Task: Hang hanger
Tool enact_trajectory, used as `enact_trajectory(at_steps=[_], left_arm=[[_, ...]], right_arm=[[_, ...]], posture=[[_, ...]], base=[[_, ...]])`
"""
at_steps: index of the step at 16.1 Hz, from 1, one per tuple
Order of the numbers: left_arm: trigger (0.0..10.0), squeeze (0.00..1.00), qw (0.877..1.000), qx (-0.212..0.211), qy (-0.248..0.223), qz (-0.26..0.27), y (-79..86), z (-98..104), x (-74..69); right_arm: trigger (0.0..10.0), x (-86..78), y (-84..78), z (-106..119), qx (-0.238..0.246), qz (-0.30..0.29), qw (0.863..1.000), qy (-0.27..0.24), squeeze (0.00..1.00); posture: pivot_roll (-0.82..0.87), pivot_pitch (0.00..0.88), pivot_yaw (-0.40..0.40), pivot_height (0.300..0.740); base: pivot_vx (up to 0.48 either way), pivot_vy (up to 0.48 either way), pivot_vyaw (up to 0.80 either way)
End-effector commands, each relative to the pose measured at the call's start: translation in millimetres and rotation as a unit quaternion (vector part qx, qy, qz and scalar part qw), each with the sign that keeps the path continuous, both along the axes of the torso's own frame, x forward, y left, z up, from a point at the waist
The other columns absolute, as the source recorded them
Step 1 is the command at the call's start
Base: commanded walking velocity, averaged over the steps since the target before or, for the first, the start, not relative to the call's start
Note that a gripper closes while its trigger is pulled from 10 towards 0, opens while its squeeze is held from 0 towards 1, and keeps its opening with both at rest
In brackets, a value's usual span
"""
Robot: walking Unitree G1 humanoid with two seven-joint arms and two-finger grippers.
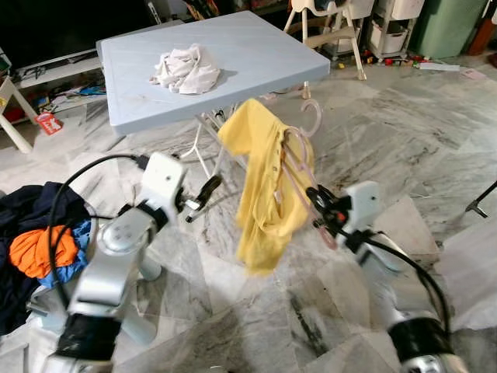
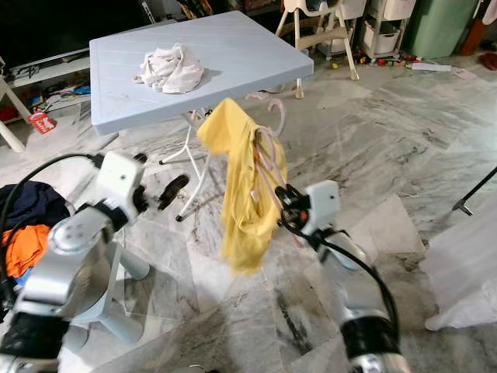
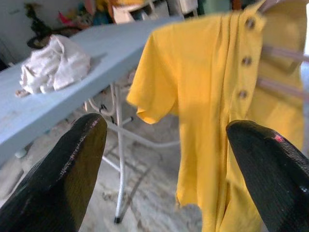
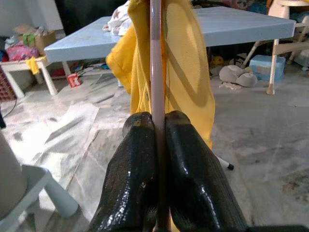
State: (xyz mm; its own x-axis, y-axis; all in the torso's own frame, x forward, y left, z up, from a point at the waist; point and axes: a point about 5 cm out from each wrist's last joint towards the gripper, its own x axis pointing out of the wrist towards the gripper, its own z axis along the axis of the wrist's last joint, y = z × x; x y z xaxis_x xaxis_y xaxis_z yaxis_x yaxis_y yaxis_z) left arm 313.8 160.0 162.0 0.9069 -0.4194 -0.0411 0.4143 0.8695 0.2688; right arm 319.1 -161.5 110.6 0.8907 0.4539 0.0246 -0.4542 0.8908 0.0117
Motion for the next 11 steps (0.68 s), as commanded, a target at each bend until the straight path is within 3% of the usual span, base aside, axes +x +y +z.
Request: enact_trajectory(at_steps=[1,5,9,11], left_arm=[[10.0,1.0,1.0,0.026,0.005,-0.011,7.8,-2.9,-7.1],[10.0,1.0,0.997,0.081,0.012,-0.014,28.7,-12.5,-15.1],[10.0,1.0,0.989,0.145,0.0,0.006,53.4,-11.2,-10.8],[10.0,1.0,0.988,0.155,-0.017,0.012,61.3,-2.4,-6.2]], right_arm=[[10.0,-3.9,3.7,13.6,-0.024,0.039,0.998,-0.043,0.0],[10.0,-18.0,0.0,8.4,-0.037,0.124,0.991,-0.031,0.0],[10.0,-24.8,-10.6,11.0,-0.045,0.191,0.98,-0.029,0.0],[10.0,-26.5,-14.4,14.1,-0.038,0.214,0.976,-0.021,0.0]], posture=[[0.04,0.021,0.097,0.74],[0.05,0.024,0.092,0.74],[0.05,0.026,0.088,0.74],[0.05,0.028,0.09,0.74]], base=[[0.0,0.0,0.0],[0.0,0.0,0.0],[0.0,0.0,0.0],[0.0,0.0,0.0]])
